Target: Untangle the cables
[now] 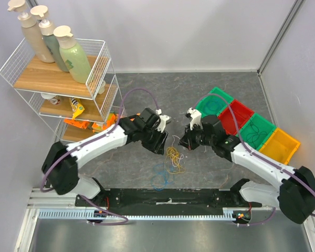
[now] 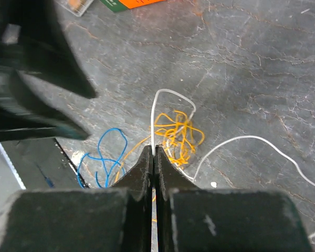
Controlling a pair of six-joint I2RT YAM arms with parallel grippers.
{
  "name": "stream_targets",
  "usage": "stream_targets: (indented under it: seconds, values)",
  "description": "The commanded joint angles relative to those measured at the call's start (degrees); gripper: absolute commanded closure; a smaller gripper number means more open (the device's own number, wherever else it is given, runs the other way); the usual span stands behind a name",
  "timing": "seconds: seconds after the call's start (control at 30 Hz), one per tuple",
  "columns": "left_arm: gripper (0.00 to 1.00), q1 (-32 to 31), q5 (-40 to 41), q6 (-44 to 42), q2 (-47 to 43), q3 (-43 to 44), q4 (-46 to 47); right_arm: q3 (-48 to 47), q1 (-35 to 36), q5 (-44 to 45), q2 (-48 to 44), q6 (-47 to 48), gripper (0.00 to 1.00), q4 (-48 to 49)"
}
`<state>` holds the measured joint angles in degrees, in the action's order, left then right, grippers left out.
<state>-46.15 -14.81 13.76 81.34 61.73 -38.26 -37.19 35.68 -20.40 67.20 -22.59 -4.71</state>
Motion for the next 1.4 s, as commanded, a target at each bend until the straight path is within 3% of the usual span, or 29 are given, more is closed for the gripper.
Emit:
stream_targets:
  seconds: [0.0,0.27,0.47,0.53,0.7,0.9,1.07,1.23,1.37]
  values:
    - [0.46,-0.34,1.80,1.54,6.27,-0.21,4.94,0.54,0.09,-1.57,-5.05,-2.37,1.00,-3.54]
    - [0.45,-0.26,-6.89,1.18,14.72,4.62,8.81,1.42,0.09,0.01,-10.15,-4.13,1.00,-6.27]
    - [0.49,-0.26,-8.13,3.29,18.76,5.06,12.59,0.72,0.00,-0.07,-10.95,-5.80,1.00,-6.28]
    - [0.55,-0.26,-7.35,4.08,20.43,5.76,13.38,0.37,0.09,-0.60,-10.95,-6.59,1.00,-6.36]
    - [0.83,-0.34,-2.25,3.29,21.76,4.80,14.01,-2.09,0.00,3.42,-14.37,-7.65,1.00,-9.52]
    - [0.98,-0.17,2.15,4.43,15.00,-5.29,14.97,-15.87,0.09,23.79,-20.17,-4.75,1.00,-19.27]
    - [0.98,-0.17,2.76,6.02,8.14,-11.45,15.32,-33.35,0.00,41.12,-20.62,1.75,1.00,-18.41]
    - [0.98,-0.17,5.31,5.75,5.50,-12.34,13.92,-48.92,0.09,43.52,-15.70,8.96,1.00,-13.76]
    - [0.98,-0.17,5.67,5.58,5.49,-12.25,13.65,-55.44,0.09,42.47,-13.24,10.89,1.00,-9.63]
